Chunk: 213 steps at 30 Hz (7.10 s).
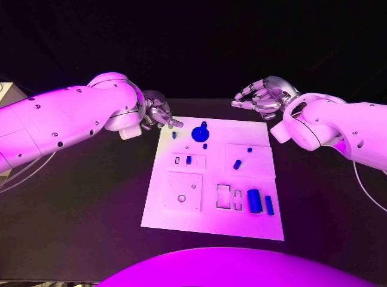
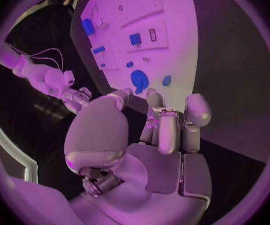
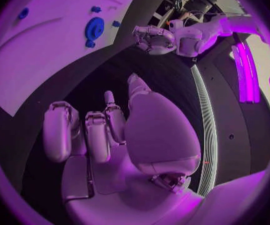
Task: Assemble the parts on the task board
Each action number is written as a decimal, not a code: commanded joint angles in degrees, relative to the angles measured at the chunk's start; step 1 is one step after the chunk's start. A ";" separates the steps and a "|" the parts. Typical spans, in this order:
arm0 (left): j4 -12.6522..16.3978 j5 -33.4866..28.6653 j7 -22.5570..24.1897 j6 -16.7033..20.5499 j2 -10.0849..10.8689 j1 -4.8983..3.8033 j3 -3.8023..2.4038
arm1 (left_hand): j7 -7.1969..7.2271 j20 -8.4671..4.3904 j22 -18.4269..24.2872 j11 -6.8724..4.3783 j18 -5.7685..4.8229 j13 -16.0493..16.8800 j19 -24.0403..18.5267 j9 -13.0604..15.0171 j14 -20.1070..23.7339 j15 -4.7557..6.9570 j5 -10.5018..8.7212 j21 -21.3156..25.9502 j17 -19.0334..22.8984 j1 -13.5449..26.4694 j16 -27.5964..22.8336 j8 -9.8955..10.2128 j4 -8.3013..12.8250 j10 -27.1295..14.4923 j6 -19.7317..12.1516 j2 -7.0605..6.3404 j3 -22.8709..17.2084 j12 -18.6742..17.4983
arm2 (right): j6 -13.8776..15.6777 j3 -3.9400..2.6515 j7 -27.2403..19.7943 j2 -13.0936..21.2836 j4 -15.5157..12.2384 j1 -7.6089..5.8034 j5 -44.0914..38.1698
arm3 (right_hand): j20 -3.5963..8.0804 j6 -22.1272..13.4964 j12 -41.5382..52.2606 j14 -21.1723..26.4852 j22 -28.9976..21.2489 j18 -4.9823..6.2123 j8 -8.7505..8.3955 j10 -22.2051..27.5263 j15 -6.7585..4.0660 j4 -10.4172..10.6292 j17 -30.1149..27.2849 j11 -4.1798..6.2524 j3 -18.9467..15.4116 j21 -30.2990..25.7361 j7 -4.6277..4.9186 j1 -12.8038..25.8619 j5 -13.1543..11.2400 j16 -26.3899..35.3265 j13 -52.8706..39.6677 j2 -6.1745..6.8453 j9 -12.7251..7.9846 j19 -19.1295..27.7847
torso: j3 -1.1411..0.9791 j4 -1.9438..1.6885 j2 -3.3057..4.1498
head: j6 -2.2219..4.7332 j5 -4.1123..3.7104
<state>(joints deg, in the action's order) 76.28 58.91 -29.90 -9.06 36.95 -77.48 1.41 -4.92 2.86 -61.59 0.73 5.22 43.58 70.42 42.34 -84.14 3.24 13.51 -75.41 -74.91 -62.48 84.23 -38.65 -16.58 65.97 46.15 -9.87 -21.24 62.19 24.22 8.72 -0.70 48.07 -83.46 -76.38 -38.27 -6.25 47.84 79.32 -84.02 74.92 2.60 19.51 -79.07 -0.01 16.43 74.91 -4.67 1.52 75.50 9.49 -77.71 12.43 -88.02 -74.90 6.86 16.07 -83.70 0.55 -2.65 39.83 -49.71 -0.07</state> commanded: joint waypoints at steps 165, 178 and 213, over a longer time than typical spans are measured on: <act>5.19 -6.70 1.56 3.13 2.99 1.46 3.88 | 1.01 -0.43 -7.14 -1.35 -0.22 3.30 4.17 -3.00 -3.40 0.75 5.66 -4.15 -4.96 -6.97 1.13 -0.50 16.40 6.77 5.58 -2.46 -28.05 3.01 | 6.41 0.14 -12.34 -0.95 2.25 0.60 12.04 | -7.52 -9.21 -52.91 24.58 -58.48 7.87 5.12 30.03 7.65 -0.62 -50.65 -6.09 6.51 -71.76 5.09 -0.70 3.43 76.98 67.38 0.33 -0.89 26.69 | 0.04 -0.06 -0.10 | -0.29 1.23; 6.55 -2.45 1.61 3.22 2.96 2.30 5.63 | 1.07 -0.46 -7.22 -1.42 -0.23 3.34 4.23 -3.00 -3.43 0.80 5.90 -4.21 -5.04 -6.91 1.18 -0.48 16.59 6.89 5.77 -2.57 -28.19 3.00 | 7.13 0.14 -12.69 -0.88 2.31 0.96 12.17 | -7.55 -9.14 -52.86 24.54 -58.75 7.88 5.18 29.98 7.66 -0.60 -50.77 -6.11 6.56 -71.74 5.11 -0.76 3.81 77.12 67.59 0.37 -0.95 26.71 | 0.09 -0.06 -0.05 | -0.29 1.35; 7.18 1.93 1.46 0.05 2.14 3.29 5.99 | 1.11 -0.49 -7.09 -1.46 -0.20 3.26 4.13 -3.01 -3.43 0.84 5.99 -4.16 -5.05 -6.85 1.19 -0.44 16.72 6.92 5.89 -2.68 -28.27 2.93 | 7.38 0.15 -13.81 -1.02 2.58 1.20 12.21 | -7.69 -8.30 -53.67 24.54 -60.35 7.91 5.42 29.75 7.80 -0.41 -51.94 -6.18 6.98 -71.70 5.14 -0.95 5.19 78.38 69.19 0.61 -1.38 26.78 | 0.01 -0.02 -0.08 | -0.29 1.54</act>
<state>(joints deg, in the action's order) 83.28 59.76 -28.44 -7.71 39.22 -74.21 7.39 -3.75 2.36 -68.75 -0.59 5.22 46.90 74.22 39.32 -84.05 3.76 19.30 -79.38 -74.91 -69.17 85.19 -38.70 -11.21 72.52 51.64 -13.16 -38.20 64.96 31.59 8.88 -13.60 47.08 -80.91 -75.20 -25.82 -13.51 39.30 25.87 -59.36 14.63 9.75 24.84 -49.10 7.47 15.95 23.02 -10.51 8.32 3.87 10.69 -78.19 17.44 -9.93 -5.77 7.17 14.76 -56.98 0.54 -2.65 39.74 -50.00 1.45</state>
